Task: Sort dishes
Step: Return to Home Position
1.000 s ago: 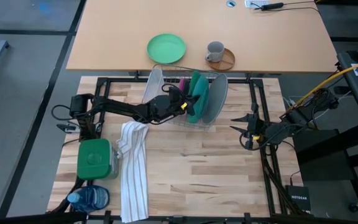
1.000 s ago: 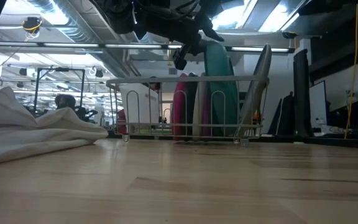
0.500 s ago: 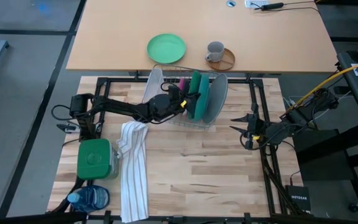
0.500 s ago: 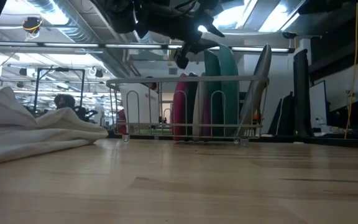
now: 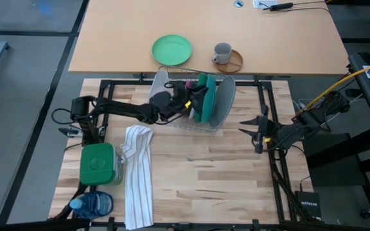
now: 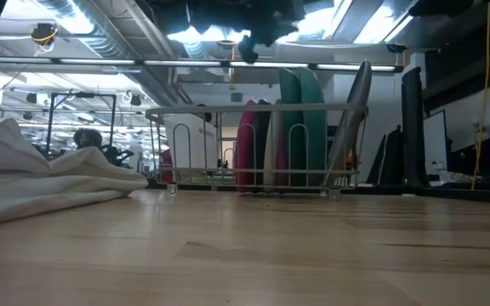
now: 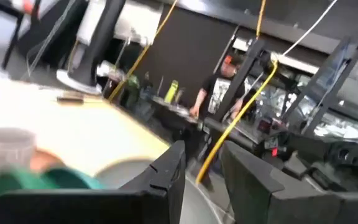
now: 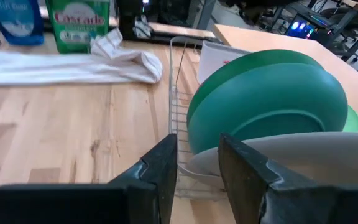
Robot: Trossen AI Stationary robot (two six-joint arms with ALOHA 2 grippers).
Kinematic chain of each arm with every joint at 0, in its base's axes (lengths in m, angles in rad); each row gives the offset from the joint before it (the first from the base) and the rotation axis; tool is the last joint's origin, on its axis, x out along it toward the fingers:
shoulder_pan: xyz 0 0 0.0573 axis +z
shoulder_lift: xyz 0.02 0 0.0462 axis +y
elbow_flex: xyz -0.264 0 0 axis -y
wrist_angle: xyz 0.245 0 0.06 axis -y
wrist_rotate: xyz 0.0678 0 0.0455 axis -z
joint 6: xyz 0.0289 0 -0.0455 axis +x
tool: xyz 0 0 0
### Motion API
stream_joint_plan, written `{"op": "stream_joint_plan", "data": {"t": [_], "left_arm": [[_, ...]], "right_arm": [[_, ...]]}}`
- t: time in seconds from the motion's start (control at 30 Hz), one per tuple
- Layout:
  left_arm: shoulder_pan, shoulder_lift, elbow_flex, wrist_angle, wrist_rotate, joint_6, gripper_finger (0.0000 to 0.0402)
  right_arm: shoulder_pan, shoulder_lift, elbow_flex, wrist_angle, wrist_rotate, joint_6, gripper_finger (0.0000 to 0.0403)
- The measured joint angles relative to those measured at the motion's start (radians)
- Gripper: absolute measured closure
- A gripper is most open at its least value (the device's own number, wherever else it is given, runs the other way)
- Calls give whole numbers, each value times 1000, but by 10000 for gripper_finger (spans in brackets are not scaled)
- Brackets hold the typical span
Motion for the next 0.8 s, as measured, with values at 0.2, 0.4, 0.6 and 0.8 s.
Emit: {"op": "stream_joint_plan", "data": {"t": [0.2,0.4,0.6,0.8], "left_arm": [[-24,-87,0,-69,11,207,306],[-91,-277,-9,-499,32,473,306],[-142,-497,-42,-929,30,414,306],[-180,-742,-279,-903,27,369,306]], "right_arm": [[0,-62,0,19,-2,85,281],[0,-157,-11,37,-40,115,281],[0,-244,-150,133,-11,112,281],[0,-326,-262,238,13,115,281]]}}
